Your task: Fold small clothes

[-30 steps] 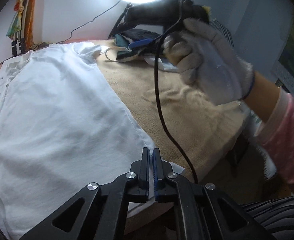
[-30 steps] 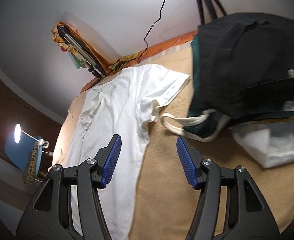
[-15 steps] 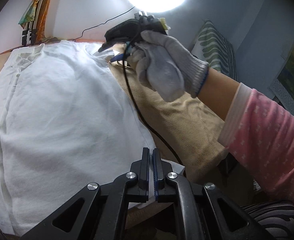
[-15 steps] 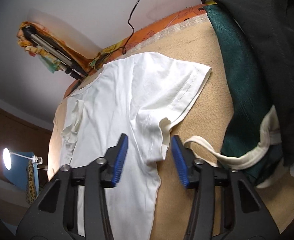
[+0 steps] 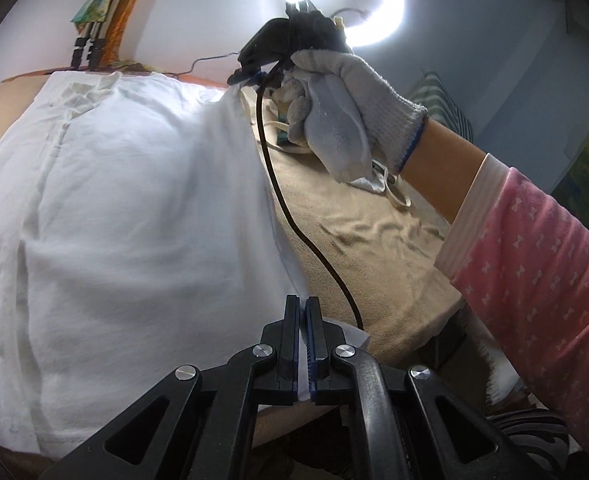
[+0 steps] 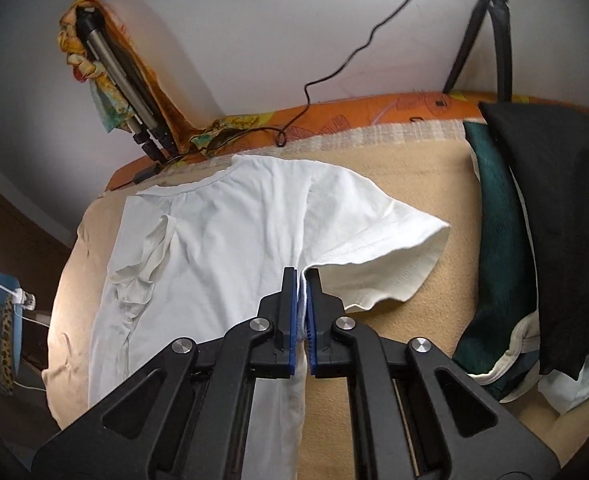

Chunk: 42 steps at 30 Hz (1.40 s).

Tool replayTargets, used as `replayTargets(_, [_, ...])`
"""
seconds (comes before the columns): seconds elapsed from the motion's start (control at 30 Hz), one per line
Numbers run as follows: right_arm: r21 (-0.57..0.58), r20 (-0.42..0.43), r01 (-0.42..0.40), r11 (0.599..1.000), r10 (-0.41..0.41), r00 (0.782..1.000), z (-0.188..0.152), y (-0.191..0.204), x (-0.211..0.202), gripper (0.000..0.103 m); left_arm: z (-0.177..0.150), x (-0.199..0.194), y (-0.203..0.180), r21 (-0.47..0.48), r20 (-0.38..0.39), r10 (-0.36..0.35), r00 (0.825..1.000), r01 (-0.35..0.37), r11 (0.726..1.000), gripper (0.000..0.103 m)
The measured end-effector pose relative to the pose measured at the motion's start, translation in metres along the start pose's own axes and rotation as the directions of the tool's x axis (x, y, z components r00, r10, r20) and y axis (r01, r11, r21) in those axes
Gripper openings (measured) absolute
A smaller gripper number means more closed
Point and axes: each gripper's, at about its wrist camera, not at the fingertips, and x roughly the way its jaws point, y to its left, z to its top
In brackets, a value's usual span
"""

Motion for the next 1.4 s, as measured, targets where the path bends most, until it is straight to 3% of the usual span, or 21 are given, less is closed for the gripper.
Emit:
replayTargets(0.3, [-0.247, -0.023, 0.067, 0.967, -0.075, 0.997, 0.008, 0.098, 0.013, 0.005, -0.008, -0.038, 0.035, -0.131, 0.043, -0.015, 0.999, 0.020, 0.991, 0.000])
replayTargets(0.73, [-0.350, -0.123, 0.061, 0.935, -0.110, 0.986, -0.015, 0.167, 0.085, 0.005, -0.030, -0.065, 0.088, -0.212, 0.023, 0.077, 0.997, -0.070, 0.975, 0.000])
replayTargets(0.8, [-0.336, -0.156, 0.034, 0.941, -0.092, 0.984, -0.018, 0.166, 0.096, 0.005, -0.031, -0.064, 0.091, -0.212, 0.005, 0.085, 0.996, -0.082, 0.974, 0.000])
replayTargets(0.87, [-0.315, -0.196, 0.000, 0.949, -0.065, 0.978, -0.021, 0.165, 0.103, 0.009, -0.032, -0.066, 0.095, -0.209, -0.006, 0.093, 0.996, -0.093, 0.974, 0.007])
replayTargets(0.9, [-0.305, -0.213, -0.020, 0.952, -0.048, 0.976, -0.021, 0.163, 0.104, 0.013, -0.032, -0.068, 0.096, -0.201, -0.008, 0.100, 0.995, -0.099, 0.975, 0.017])
replayTargets(0.97, [-0.284, -0.230, -0.075, 0.956, 0.008, 0.973, -0.021, 0.160, 0.097, 0.039, -0.032, -0.074, 0.095, -0.181, -0.007, 0.108, 0.994, -0.107, 0.978, 0.024])
replayTargets(1.03, [-0.256, -0.206, -0.125, 0.959, 0.072, 0.976, -0.018, 0.153, 0.077, 0.048, -0.031, -0.082, 0.096, -0.161, -0.013, 0.107, 0.994, -0.108, 0.981, 0.026])
replayTargets(1.13, [-0.184, -0.163, -0.222, 0.957, 0.193, 0.968, -0.008, 0.129, 0.042, 0.048, -0.025, -0.095, 0.096, -0.152, -0.012, 0.091, 0.996, -0.092, 0.984, 0.029])
replayTargets(1.27, [-0.088, -0.067, -0.149, 0.985, 0.144, 0.987, 0.008, 0.078, 0.018, 0.048, -0.010, -0.118, 0.095, -0.114, 0.013, 0.089, 0.996, -0.087, 0.990, 0.031])
replayTargets(1.4, [0.033, -0.056, -0.070, 0.997, 0.072, 0.996, 0.014, 0.030, 0.027, 0.048, 0.013, -0.130, 0.103, -0.075, 0.028, 0.107, 0.994, -0.105, 0.992, 0.032])
